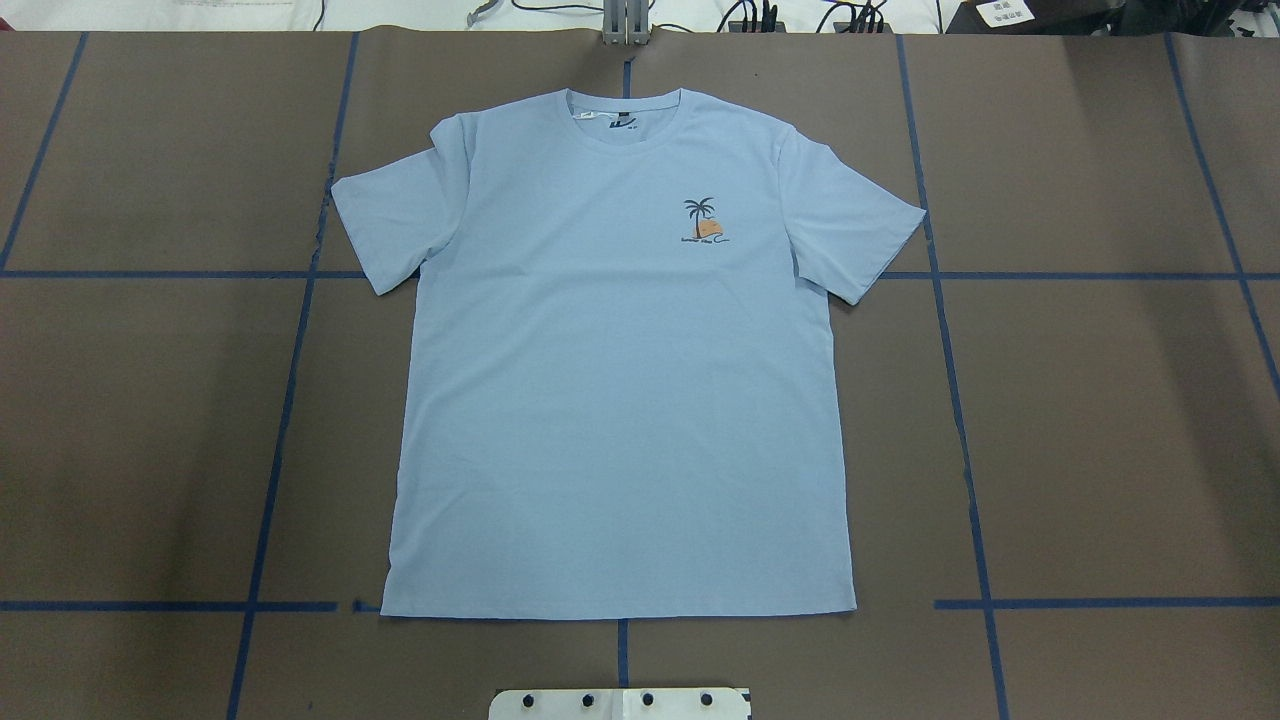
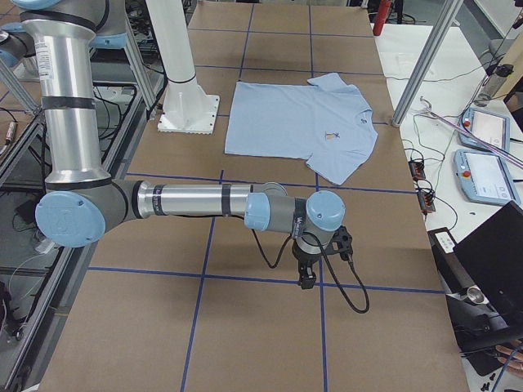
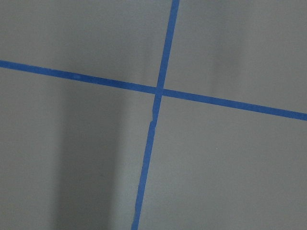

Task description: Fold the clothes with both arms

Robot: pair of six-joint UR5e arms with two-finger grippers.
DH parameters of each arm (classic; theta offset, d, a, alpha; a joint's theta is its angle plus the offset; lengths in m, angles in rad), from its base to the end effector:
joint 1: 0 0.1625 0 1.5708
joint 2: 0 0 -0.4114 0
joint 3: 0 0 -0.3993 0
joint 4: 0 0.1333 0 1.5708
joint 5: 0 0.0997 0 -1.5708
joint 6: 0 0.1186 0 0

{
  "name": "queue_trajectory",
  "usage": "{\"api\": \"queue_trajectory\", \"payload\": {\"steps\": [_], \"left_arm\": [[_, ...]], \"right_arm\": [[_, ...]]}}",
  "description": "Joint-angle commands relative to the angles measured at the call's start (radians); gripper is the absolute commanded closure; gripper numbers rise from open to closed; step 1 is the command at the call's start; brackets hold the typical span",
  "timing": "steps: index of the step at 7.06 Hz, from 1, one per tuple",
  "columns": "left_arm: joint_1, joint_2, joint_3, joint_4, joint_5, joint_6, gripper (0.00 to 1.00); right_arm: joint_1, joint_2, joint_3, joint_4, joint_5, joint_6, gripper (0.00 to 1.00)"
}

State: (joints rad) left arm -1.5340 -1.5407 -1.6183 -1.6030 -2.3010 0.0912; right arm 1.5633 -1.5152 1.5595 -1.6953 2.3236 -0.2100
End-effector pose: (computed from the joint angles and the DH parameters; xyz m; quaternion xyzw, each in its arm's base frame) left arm -0.0361 -0.4925 0.6501 0.0329 0.3562 0.0686 0.9313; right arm 0.0484 -0.5146 0.6498 0.0000 -0.3692 -0.0862 0.9254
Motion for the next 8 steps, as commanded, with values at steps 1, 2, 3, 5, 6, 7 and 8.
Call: {"api": "queue_trajectory", "payload": {"steps": [1,2,3,5,6,7,8], "left_arm": [[0.000,0.001,0.005,0.000,0.000,0.002,0.00],[0.000,-0.002,0.005,-0.003,0.000,0.002,0.00],[0.003,-0.022,0.014,-0.005,-0.002,-0.004,0.00],[0.002,-0.135,0.023,-0.015,-0.005,-0.004,0.00],[0.003,-0.180,0.031,-0.038,-0.006,-0.004,0.00],[0.009,-0.187,0.035,-0.108,-0.011,-0.002,0.00],[0.009,-0.168,0.034,-0.167,-0.035,-0.005,0.00]], "right_arm": [[0.003,0.009,0.008,0.000,0.006,0.004,0.00],[0.003,0.012,0.007,0.000,0.034,0.012,0.00],[0.001,0.029,-0.002,0.000,0.069,0.014,0.00],[-0.052,0.140,-0.012,0.002,0.082,0.062,0.00],[-0.113,0.218,-0.010,0.003,0.086,0.082,0.00],[-0.158,0.304,-0.012,0.011,0.079,0.104,0.00],[-0.210,0.344,-0.021,0.028,0.082,0.192,0.00]]}}
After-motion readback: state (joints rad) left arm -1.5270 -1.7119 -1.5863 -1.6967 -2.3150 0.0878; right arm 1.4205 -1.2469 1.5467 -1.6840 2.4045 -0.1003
